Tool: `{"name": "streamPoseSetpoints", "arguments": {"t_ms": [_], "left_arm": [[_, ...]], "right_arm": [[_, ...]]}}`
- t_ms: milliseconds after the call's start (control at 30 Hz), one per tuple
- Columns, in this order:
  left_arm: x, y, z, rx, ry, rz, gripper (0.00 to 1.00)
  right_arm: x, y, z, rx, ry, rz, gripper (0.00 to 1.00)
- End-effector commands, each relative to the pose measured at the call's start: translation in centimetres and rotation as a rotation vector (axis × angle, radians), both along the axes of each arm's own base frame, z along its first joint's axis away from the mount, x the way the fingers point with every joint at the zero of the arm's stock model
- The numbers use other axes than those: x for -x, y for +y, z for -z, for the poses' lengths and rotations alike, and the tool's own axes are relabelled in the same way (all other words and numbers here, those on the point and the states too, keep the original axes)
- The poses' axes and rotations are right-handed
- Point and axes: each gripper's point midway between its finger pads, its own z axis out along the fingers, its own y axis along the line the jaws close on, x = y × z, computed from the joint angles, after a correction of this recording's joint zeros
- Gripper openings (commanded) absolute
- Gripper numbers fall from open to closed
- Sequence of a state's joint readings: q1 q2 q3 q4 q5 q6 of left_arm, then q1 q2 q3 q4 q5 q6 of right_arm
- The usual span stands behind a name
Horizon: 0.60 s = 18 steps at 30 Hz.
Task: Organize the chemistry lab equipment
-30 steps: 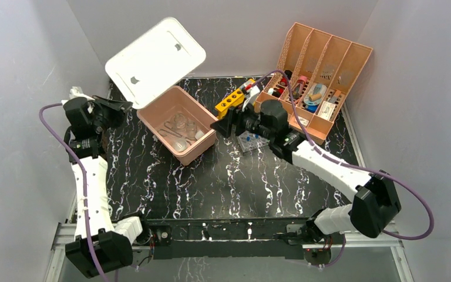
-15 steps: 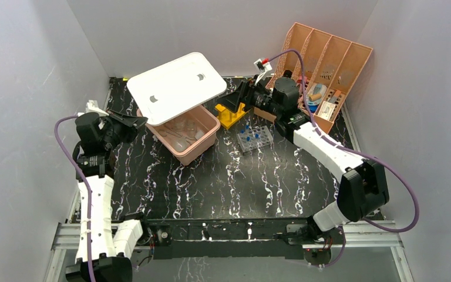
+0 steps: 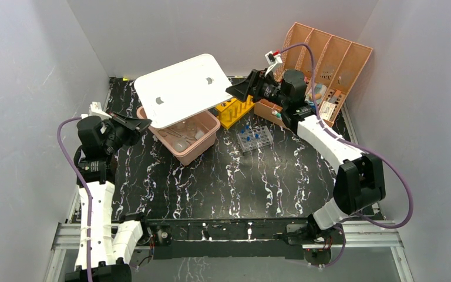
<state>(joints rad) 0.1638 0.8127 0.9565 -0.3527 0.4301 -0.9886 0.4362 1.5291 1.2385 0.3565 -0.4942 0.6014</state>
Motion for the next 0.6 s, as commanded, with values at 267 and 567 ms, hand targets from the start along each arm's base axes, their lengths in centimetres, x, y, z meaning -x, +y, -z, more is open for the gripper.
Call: {"name": "streamPoseSetpoints", "arguments": {"t_ms": [267,567], "left_arm": [[1.5,-1.8,-2.9,-0.052,-0.118,0.11,0.0],[2.0,-2.1,-2.4,-0.088,-0.13,0.142,0.0]], "right_arm": [[0.4,2.4,-4.0,-0.181,0.009,-0.237,0.85],[1.5,2.4,-4.2,-0.191,0.028,-0.298,0.35]]}}
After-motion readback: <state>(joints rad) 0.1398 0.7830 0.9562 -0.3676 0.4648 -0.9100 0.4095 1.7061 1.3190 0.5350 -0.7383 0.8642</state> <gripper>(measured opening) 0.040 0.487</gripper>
